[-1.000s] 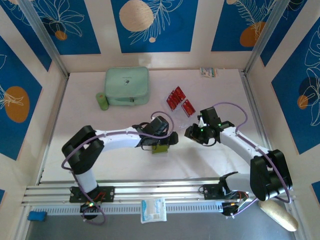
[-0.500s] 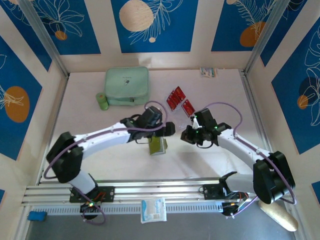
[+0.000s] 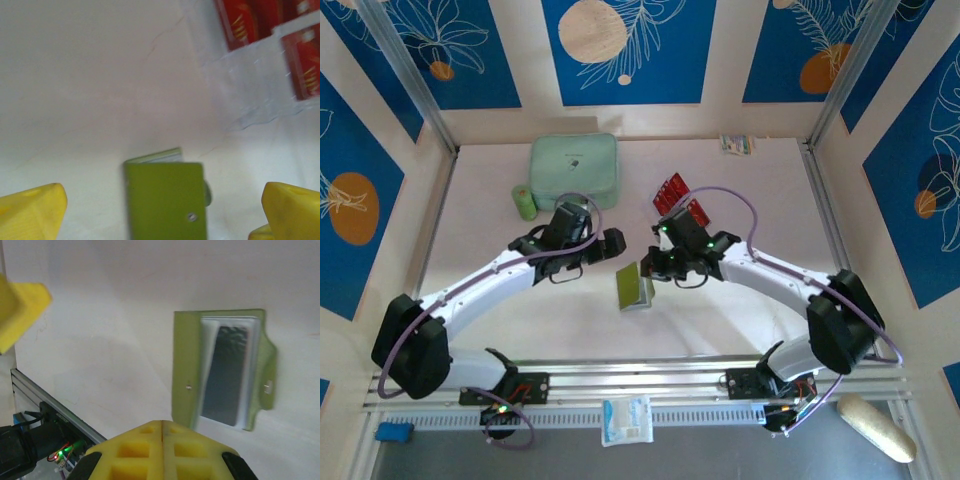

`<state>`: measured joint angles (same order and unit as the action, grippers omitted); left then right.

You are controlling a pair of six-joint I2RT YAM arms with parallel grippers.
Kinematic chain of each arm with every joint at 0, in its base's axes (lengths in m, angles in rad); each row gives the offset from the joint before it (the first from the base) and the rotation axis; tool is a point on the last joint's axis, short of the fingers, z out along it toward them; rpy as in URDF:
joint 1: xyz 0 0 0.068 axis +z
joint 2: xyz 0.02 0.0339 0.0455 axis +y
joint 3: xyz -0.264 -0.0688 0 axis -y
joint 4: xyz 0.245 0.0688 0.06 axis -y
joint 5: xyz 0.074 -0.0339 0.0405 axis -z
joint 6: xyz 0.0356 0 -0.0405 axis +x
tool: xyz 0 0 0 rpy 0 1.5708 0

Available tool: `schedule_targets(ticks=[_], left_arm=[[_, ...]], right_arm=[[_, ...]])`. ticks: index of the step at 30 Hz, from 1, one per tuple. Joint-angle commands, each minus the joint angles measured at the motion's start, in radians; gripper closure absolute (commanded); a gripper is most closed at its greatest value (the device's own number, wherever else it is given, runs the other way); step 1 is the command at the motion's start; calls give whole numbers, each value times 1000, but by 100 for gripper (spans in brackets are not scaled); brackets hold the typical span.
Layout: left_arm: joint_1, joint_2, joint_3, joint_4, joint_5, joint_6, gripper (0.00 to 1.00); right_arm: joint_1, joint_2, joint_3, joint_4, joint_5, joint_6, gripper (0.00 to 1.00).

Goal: Put the credit cards into the card holder

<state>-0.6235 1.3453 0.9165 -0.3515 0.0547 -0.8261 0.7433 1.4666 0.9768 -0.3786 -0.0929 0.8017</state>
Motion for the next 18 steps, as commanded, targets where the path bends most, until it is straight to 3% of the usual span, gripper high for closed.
schedule_targets(ticks=[1,18], left_arm=[[7,47,-11,-61,56,68,0],[-17,73,-30,-107,-36,194,0]], right_arm=[[35,49,50,-3,8,2,100],[54,151,-82,60,81,46,100]])
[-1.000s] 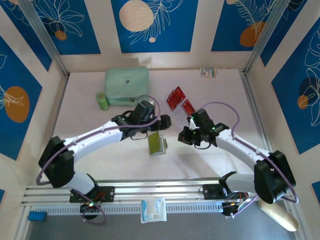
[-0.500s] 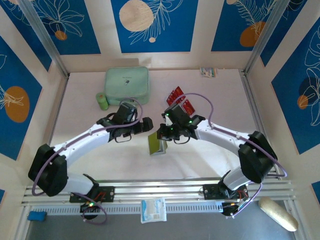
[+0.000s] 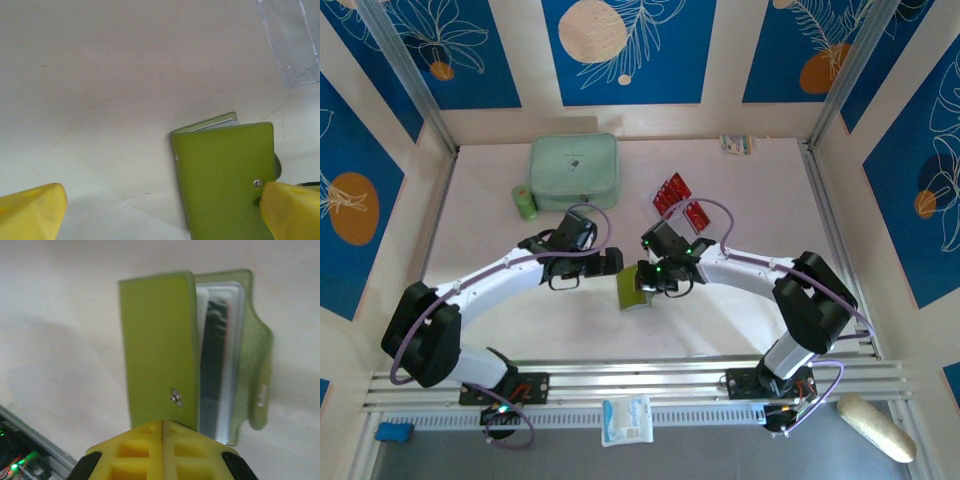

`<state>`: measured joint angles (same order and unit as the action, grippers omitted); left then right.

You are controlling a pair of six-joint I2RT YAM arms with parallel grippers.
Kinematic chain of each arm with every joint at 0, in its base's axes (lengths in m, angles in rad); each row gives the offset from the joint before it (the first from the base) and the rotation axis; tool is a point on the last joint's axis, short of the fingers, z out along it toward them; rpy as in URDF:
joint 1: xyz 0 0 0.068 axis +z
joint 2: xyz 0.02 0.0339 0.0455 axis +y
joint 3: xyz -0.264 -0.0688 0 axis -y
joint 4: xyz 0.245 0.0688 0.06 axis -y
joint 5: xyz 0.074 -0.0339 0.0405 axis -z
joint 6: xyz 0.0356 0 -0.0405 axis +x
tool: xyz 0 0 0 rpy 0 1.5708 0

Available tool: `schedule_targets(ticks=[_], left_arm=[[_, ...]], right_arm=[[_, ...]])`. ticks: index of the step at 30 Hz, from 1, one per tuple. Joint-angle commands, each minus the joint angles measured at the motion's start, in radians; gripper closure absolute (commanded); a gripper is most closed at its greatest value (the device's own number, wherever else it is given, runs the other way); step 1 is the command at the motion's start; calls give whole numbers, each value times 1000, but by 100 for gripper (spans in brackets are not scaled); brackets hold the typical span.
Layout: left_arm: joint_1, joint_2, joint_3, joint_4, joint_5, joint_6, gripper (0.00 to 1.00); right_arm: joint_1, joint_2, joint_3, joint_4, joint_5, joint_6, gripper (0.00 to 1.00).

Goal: Put the credit cards into the card holder

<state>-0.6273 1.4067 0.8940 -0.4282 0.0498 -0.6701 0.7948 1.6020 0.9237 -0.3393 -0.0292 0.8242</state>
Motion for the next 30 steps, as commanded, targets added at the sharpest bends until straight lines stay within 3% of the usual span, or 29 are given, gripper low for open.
schedule_targets(ticks=[1,25,30], left_arm=[[-15,14,-6,-31,-34,40,0],[-154,207,0,85,-56,-14,0],[-166,242,-16,75,-77,-5,0]], right_arm=[[4,22,-33,26,17,27,100],[11,32,-66,46,22,40,100],[1,-30,-61,10,40,28,100]])
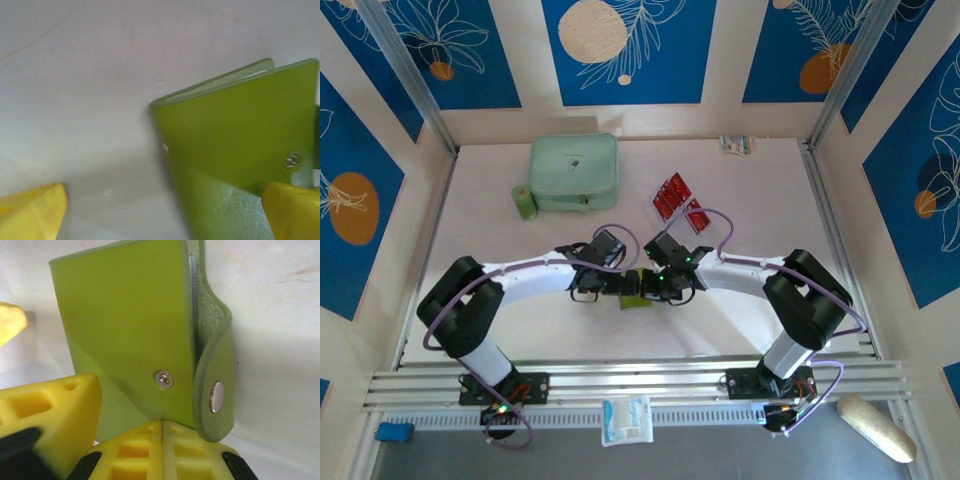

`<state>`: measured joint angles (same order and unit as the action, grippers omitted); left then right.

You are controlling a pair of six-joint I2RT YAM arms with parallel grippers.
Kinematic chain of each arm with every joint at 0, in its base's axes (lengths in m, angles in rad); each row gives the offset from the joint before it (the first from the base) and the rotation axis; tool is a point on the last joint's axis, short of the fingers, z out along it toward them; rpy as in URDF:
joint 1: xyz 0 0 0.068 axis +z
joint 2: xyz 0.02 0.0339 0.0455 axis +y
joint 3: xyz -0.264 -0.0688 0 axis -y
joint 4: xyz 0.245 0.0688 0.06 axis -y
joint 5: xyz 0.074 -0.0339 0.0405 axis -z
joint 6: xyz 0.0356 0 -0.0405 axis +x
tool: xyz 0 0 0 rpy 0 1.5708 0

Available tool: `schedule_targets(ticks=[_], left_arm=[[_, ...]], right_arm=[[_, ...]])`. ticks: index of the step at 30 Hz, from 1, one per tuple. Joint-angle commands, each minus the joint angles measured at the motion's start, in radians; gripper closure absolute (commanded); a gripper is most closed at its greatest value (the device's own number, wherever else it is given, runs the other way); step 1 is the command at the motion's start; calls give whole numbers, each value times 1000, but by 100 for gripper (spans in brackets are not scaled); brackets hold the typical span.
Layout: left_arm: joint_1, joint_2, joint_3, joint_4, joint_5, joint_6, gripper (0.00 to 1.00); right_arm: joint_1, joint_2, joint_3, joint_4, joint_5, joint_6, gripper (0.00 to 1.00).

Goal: Put the credit cards into the card holder

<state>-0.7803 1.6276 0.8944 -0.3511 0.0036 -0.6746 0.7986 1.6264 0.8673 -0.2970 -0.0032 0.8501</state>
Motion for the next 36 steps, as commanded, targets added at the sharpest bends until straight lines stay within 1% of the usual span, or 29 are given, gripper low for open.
schedule_targets(ticks=[1,8,9,14,17,26,36], left_arm=[[-16,29,-16,-9,-41,7,0],[-38,60,5,-78,-115,53,0],[-40,61,7,-83,-123,57,0],[-55,70,17,-104,-155,71,0],[-58,71,16,-108,-160,70,0],[-60,70,13,-105,-168,64,0],[-60,71,11,-101,-167,61,0]], right_arm=[[-10,-76,-3,-42,19,-1,100],[-92,-170,-14,-88,31,-32,100],[-102,-170,-13,-92,25,-36,98],[-130,-144,13,-116,5,-73,80],[-131,-111,43,-130,-6,-94,74],[-121,-26,103,-148,-12,-117,74],[-110,16,129,-152,-10,-128,75]])
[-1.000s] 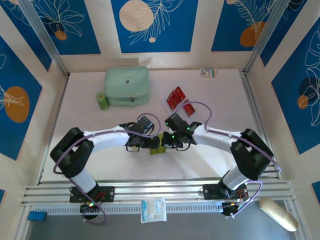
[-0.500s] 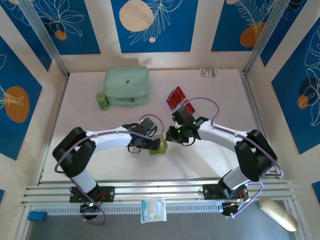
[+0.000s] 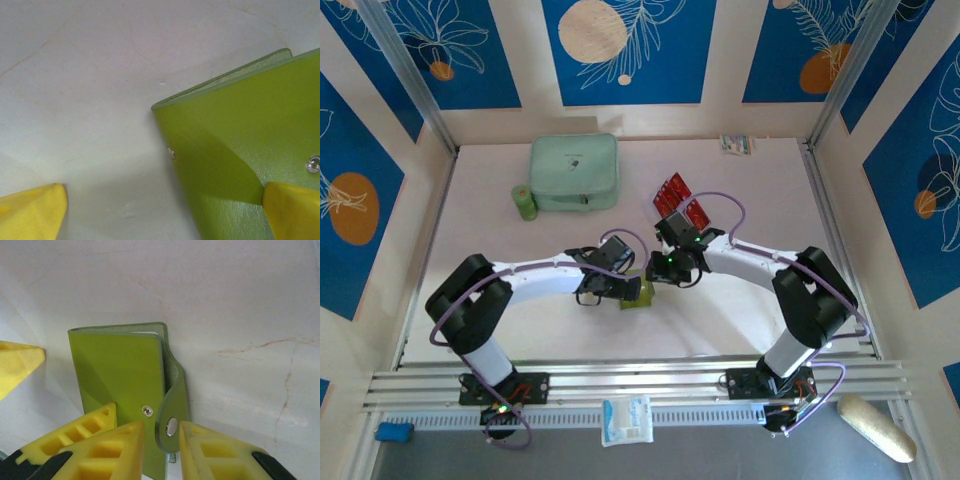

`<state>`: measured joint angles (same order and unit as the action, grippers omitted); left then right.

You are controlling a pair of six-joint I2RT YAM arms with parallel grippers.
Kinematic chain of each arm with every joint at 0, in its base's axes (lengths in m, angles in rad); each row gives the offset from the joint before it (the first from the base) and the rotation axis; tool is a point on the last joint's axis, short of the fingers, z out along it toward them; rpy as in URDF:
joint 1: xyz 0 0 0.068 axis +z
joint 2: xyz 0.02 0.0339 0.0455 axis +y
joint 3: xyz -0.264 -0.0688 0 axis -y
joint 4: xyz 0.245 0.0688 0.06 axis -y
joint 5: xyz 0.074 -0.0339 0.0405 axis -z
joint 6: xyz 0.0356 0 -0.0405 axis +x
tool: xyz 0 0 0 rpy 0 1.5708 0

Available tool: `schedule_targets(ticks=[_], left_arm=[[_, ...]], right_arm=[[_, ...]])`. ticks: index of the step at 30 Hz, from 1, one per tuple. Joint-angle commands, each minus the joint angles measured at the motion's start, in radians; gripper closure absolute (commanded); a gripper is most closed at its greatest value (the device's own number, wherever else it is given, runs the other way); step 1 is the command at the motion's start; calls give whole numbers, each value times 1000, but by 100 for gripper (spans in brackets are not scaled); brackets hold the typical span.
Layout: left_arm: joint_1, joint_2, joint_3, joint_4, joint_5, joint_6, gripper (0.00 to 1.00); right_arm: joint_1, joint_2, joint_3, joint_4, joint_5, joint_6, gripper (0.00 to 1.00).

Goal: Put the credit cards into the card holder

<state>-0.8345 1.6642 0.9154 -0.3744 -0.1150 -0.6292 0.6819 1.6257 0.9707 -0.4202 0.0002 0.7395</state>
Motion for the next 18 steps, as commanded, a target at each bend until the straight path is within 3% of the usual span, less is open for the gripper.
schedule_targets(ticks=[1,13,18], left_arm=[[-5,36,-10,-78,-48,16,0],[-6,37,-10,-76,-46,13,0],[-6,38,-11,-73,-46,6,0]], right_arm=[[7,21,25,-29,-13,-17,76],[2,19,3,-24,-9,-12,99],[2,4,-16,12,-53,0,100]])
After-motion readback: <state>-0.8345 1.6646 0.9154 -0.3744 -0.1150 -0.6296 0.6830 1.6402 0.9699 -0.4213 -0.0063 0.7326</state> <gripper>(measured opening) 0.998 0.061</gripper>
